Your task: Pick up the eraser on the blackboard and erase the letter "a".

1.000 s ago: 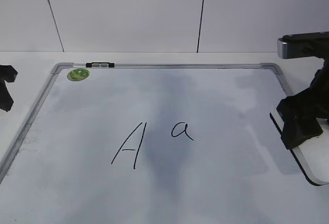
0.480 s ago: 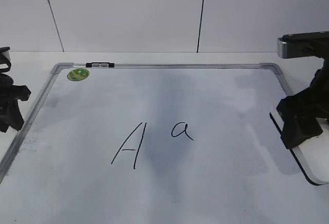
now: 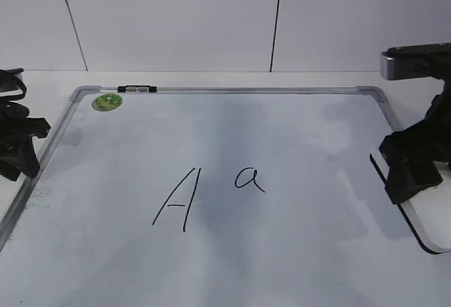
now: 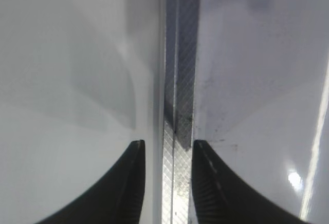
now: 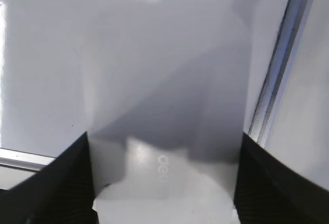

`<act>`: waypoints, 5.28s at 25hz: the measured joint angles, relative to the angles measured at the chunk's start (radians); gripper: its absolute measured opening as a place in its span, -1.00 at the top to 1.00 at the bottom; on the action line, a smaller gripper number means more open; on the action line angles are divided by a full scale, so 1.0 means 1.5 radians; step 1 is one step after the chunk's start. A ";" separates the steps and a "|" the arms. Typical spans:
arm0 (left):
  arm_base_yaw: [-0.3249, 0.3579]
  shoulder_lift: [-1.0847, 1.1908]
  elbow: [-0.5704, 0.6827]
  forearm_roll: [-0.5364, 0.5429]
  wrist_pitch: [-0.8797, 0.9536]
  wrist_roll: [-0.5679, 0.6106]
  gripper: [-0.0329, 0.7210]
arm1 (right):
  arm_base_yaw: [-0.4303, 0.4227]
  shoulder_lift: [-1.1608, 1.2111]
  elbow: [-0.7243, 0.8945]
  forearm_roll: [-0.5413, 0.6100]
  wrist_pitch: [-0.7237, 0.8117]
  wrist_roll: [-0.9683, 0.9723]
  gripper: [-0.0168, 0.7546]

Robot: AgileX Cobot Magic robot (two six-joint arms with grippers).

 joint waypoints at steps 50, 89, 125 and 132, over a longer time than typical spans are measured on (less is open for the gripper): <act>0.000 0.035 -0.013 -0.006 0.015 0.000 0.84 | 0.013 0.064 -0.039 0.001 -0.005 -0.010 -0.49; 0.000 0.035 -0.013 -0.009 0.015 0.000 0.84 | 0.092 0.466 -0.407 0.017 0.032 -0.065 -0.49; 0.000 0.035 -0.013 -0.009 0.014 0.000 0.84 | 0.203 0.481 -0.412 0.026 0.029 -0.065 -0.49; 0.000 0.035 -0.013 -0.009 0.014 0.000 0.84 | 0.207 0.484 -0.420 0.024 0.031 -0.065 -0.49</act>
